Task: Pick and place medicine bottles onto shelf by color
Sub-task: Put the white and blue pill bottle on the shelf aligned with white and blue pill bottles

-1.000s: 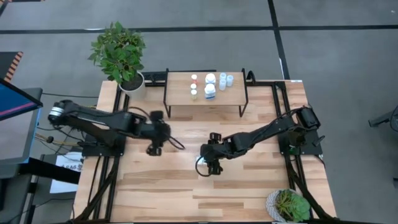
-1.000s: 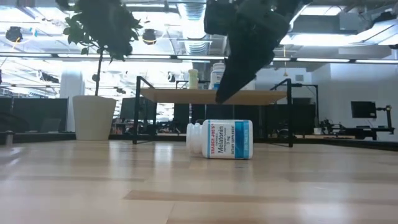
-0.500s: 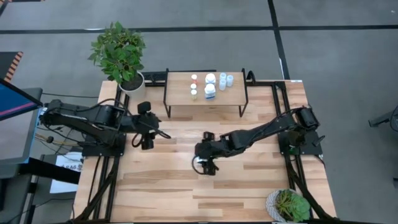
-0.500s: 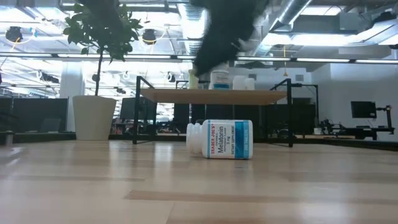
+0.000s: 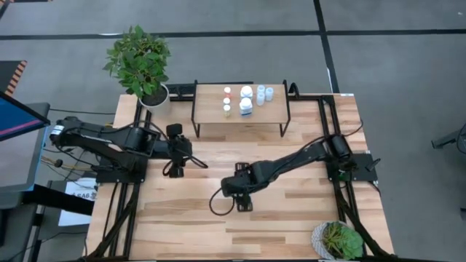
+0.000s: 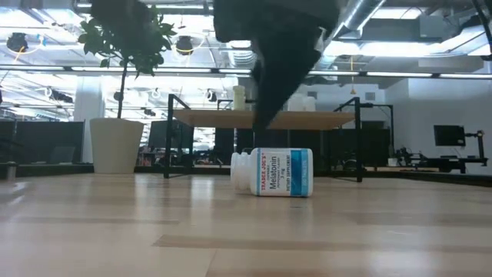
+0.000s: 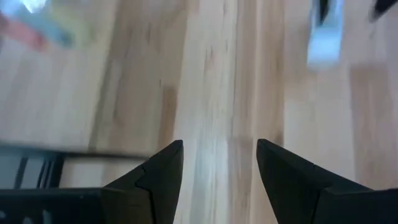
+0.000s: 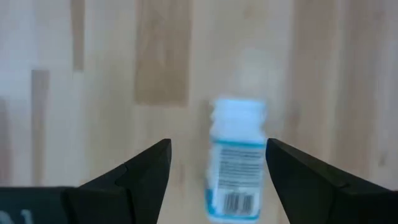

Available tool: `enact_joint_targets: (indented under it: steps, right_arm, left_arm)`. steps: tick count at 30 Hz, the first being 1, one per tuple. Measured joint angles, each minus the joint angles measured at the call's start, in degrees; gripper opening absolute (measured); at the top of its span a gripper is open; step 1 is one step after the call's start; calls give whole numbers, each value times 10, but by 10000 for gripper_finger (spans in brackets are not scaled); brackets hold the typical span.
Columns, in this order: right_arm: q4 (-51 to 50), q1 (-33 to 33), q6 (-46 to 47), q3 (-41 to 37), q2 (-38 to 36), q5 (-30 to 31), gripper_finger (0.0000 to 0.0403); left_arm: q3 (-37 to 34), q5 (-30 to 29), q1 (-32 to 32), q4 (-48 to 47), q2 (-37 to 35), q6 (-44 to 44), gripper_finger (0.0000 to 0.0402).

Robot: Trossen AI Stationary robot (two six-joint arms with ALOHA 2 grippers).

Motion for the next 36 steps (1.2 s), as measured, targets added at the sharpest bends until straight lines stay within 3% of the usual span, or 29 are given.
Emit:
enact_joint_targets:
  steps: [15, 23, 36]
  right_arm:
    - [-10, -5, -13, 0, 28, 10, 286]
    - [-5, -18, -17, -1, 38, -31, 286]
    - [20, -18, -12, -2, 82, -28, 286]
  left_arm:
    - [-2, 8, -2, 7, 50, 7, 192]
    - [-2, 16, -2, 1, 50, 8, 192]
    - [-2, 16, -2, 2, 50, 8, 192]
